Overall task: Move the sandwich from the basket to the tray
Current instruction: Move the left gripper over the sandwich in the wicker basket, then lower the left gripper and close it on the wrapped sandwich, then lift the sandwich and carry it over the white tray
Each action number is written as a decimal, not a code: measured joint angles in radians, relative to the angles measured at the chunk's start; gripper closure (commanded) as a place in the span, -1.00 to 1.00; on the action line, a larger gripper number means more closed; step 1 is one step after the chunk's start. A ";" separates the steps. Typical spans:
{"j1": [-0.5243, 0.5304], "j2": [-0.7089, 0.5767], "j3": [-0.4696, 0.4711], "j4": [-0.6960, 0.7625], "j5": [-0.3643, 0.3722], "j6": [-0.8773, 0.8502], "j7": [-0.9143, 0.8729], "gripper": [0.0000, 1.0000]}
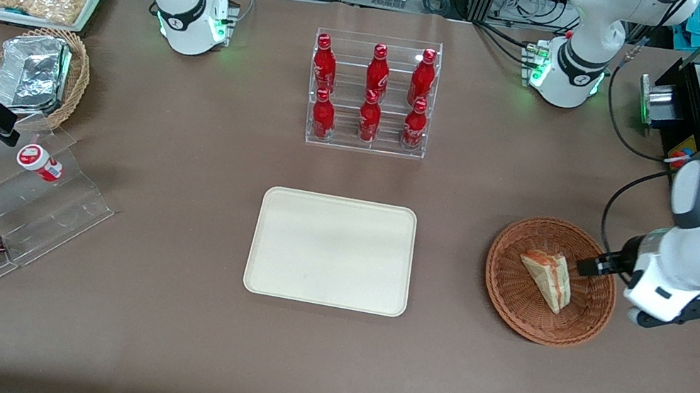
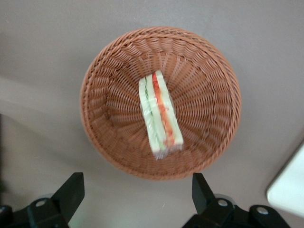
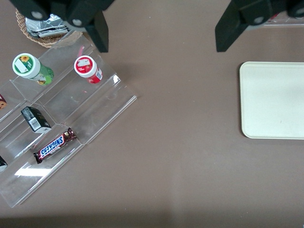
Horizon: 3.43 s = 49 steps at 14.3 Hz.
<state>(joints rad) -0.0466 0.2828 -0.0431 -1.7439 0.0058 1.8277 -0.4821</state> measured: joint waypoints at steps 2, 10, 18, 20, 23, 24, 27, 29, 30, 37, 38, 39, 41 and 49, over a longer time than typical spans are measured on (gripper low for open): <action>-0.001 0.000 -0.001 -0.081 -0.002 0.119 -0.112 -1.00; -0.006 0.045 -0.009 -0.282 -0.002 0.414 -0.333 -1.00; -0.010 0.100 -0.023 -0.285 -0.002 0.415 -0.333 0.93; -0.010 0.100 -0.023 -0.279 -0.001 0.406 -0.294 0.97; -0.010 0.091 -0.023 -0.233 -0.001 0.343 -0.250 0.95; -0.010 0.085 -0.024 -0.206 -0.001 0.313 -0.243 0.95; -0.020 0.066 -0.057 -0.116 -0.001 0.227 -0.224 0.92; -0.051 0.058 -0.087 -0.063 -0.001 0.183 -0.201 0.85; -0.079 0.056 -0.099 -0.040 -0.001 0.158 -0.188 0.84; -0.425 0.156 -0.112 0.076 0.009 0.137 -0.179 0.72; -0.465 0.200 -0.112 0.107 0.016 0.139 -0.183 0.72; -0.497 0.250 -0.111 0.148 0.019 0.141 -0.191 0.72; -0.539 0.358 -0.109 0.250 0.023 0.142 -0.214 0.74; -0.580 0.563 -0.108 0.496 0.028 0.141 -0.326 0.73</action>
<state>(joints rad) -0.6270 0.8462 -0.1508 -1.2475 0.0340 1.9691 -0.8082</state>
